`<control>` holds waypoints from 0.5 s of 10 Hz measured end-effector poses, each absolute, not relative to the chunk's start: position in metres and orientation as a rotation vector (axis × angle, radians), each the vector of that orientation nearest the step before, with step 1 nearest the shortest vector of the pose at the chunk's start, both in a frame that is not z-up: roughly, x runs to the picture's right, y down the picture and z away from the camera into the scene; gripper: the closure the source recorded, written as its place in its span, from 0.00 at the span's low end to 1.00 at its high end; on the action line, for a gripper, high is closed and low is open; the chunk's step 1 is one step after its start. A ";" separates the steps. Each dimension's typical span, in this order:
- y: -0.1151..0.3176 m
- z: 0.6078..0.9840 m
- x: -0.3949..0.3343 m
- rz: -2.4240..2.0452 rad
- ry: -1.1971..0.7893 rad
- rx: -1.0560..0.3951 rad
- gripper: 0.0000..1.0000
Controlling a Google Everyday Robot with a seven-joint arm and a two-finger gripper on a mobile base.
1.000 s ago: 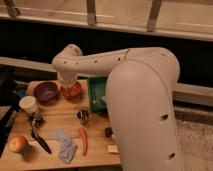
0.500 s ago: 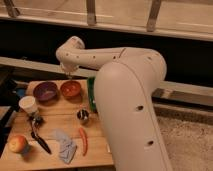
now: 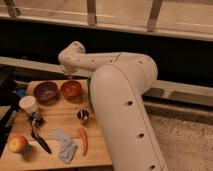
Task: Place fork in red bowl
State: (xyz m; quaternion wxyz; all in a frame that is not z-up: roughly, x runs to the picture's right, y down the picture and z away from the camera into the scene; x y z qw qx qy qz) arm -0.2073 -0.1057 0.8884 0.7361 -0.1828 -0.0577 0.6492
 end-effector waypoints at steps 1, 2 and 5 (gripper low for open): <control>-0.096 0.893 -0.203 1.452 -0.121 -0.424 1.00; -0.088 0.896 -0.203 1.468 -0.118 -0.445 1.00; -0.064 0.905 -0.199 1.514 -0.094 -0.513 1.00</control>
